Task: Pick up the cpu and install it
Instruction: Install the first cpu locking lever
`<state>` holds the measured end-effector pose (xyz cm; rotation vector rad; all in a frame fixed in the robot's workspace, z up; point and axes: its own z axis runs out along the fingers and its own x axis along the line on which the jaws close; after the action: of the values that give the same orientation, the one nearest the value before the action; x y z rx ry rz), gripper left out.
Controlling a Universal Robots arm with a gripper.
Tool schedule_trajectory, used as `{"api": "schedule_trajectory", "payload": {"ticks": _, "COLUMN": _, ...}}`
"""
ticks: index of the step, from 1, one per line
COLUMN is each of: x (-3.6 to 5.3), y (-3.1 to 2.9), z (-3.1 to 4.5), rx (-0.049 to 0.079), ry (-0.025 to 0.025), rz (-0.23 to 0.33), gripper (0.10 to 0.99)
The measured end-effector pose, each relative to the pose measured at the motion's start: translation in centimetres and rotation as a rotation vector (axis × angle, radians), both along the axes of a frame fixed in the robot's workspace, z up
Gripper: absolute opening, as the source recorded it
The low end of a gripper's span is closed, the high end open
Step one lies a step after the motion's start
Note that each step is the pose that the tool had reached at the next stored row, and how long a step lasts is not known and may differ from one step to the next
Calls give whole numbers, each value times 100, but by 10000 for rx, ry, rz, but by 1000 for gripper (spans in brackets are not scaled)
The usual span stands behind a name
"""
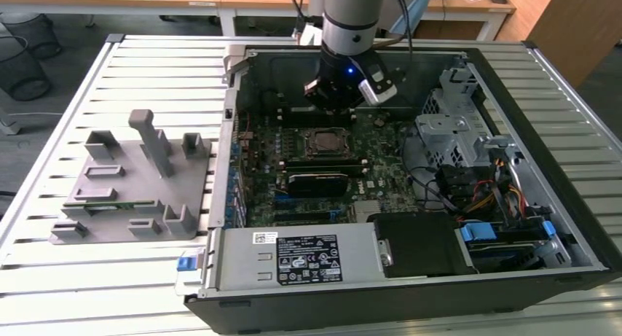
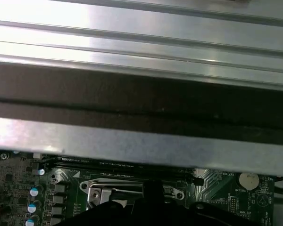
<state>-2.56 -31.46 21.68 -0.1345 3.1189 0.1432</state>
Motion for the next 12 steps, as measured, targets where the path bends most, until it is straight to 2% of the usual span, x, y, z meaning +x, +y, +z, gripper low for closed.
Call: {"api": "schedule_trajectory", "payload": {"ticks": 12, "x": 1, "y": -38, "z": -1, "rx": 0, "ry": 0, "rz": 0, "gripper": 106}}
